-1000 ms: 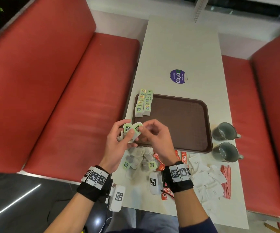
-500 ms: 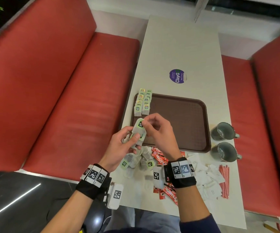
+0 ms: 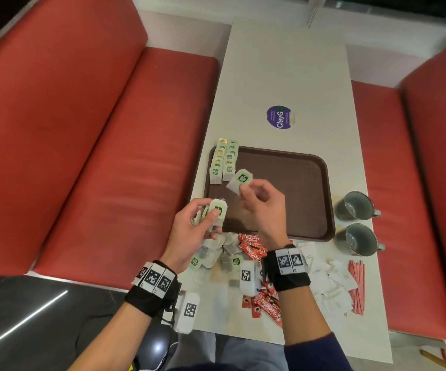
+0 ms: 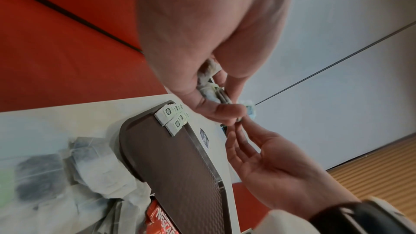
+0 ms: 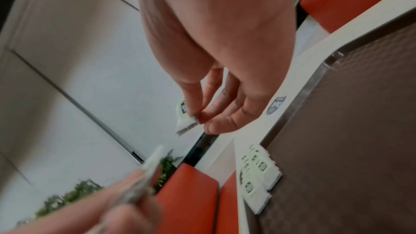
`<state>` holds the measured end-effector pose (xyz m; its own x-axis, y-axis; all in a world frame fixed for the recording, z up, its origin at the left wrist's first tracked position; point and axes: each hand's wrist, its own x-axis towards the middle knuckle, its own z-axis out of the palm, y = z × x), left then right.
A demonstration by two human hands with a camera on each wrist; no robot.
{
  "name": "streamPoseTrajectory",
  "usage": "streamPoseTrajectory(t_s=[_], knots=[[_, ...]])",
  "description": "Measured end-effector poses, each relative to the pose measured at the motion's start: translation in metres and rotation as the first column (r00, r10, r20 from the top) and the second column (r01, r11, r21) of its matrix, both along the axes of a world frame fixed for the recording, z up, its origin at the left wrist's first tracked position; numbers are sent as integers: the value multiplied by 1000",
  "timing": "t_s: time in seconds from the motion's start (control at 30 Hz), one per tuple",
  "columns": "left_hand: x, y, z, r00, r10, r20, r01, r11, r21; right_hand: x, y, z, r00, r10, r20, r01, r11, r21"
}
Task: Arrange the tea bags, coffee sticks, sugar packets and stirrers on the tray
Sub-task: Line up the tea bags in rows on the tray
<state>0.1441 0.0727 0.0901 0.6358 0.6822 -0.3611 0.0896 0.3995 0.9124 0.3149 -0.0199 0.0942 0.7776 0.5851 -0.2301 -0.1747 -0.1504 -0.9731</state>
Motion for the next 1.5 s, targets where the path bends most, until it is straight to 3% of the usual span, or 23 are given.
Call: streamPoseTrajectory(t_s=[0.13,0.27,0.43,0.63,0.87,1.27,1.5], knots=[[-4,5,-4,1000,25,-8,-25,1000,-8,34,27,-27,988,-51,148,82,974,-212],[-9,8,-5,999,45,-19,-45,999,-8,61,62,-70,980,58,193,25,916,-401],[-16,13,-3,999,46,-24,-46,999,-1,74,92,-97,951,180,251,-27,858,-513],[-19,18,-2,998,47,-40,-48,999,-6,78,104,-111,947,217,238,-29,794,-608],[-16,18,-3,999,39,-36,-40,999,-24,65,105,-113,909,247,336,14,788,-616],[-22,22,-4,998,46,-37,-46,999,-11,52,112,-111,904,271,330,12,756,-654],[-23,23,-3,999,39,-37,-39,999,-2,48,103,-101,892,232,388,61,788,-612]])
